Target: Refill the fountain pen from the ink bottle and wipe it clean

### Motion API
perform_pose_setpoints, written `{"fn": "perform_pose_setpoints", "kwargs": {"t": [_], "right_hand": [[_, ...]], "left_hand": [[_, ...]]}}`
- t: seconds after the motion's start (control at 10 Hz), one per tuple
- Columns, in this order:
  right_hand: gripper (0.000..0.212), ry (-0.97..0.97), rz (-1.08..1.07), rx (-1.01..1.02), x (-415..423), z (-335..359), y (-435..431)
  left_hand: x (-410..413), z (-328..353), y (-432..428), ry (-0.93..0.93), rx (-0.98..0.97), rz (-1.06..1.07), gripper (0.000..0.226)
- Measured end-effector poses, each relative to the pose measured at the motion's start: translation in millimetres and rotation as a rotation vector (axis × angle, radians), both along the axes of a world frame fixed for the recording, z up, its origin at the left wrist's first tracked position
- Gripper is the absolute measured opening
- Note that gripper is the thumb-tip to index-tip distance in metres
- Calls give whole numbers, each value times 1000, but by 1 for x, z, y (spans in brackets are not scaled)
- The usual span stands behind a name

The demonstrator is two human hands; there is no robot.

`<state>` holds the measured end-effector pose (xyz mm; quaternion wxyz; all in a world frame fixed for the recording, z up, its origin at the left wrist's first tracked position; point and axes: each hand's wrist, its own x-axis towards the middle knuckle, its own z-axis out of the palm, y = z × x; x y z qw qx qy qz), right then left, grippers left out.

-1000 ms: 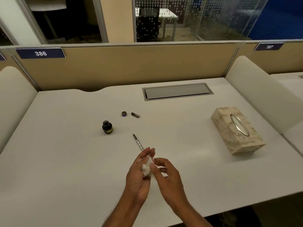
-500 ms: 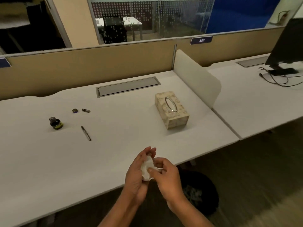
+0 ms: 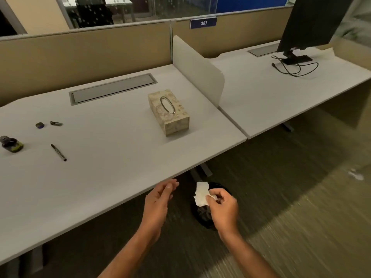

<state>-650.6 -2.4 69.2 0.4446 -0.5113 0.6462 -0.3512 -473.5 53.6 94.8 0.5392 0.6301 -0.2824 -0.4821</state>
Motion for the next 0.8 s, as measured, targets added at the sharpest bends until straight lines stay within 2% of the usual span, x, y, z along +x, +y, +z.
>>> {"fn": "perform_pose_setpoints", "kwargs": {"t": [0.2, 0.5, 0.7, 0.8], "right_hand": [[20, 225, -49, -42, -41, -55, -29], [24, 417, 112, 58, -77, -163, -96], [27, 494, 213, 111, -86, -231, -131], [37, 567, 272, 89, -85, -263, -147]], "left_hand": [[-7, -23, 13, -322, 15, -10, 25], [-37, -60, -7, -429, -12, 74, 29], [-59, -98, -24, -630, 22, 20, 38], [-63, -120, -31, -702, 12, 5, 43]]}}
